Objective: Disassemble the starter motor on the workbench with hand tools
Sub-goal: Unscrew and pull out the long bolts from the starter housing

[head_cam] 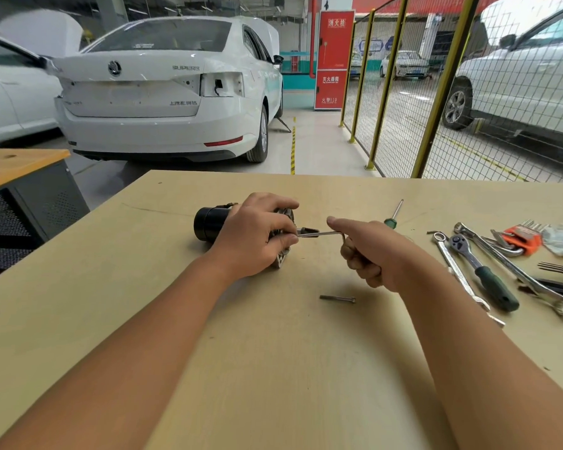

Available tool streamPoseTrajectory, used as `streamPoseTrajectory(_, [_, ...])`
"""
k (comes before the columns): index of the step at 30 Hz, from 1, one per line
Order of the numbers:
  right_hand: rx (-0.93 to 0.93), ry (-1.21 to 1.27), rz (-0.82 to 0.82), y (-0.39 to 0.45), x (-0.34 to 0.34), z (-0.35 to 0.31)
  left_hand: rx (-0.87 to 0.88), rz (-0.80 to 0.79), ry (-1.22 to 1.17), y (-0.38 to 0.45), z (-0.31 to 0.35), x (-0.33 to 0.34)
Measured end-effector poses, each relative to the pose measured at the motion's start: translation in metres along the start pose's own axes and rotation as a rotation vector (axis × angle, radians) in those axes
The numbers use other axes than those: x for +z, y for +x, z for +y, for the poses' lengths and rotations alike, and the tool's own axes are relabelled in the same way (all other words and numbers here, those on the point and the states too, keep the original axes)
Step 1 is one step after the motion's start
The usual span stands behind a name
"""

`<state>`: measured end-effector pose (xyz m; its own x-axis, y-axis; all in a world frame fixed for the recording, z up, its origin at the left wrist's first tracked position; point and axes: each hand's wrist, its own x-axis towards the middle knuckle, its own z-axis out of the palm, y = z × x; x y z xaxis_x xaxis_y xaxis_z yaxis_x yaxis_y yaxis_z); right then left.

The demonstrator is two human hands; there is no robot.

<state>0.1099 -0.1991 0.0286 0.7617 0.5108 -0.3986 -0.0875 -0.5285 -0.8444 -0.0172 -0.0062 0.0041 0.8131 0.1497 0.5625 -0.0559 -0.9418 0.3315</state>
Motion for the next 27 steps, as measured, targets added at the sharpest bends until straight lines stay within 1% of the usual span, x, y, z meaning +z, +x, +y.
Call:
streamPoseTrajectory(7, [0.049,0.33,0.014,0.001,0.022,0.002,-0.047,0.065,0.069,-0.001,0.001,0.006])
streamPoseTrajectory(10, [0.065,0.435,0.009,0.002,0.027,0.003,-0.051,0.08,0.084,-0.001,0.001,0.008])
streamPoseTrajectory(22, [0.082,0.462,-0.022,-0.003,0.033,-0.001,-0.046,0.08,0.072,-0.001,-0.001,0.008])
streamPoseTrajectory(27, [0.02,0.534,-0.029,-0.006,0.037,-0.003,-0.036,0.035,0.059,-0.001,-0.005,0.005])
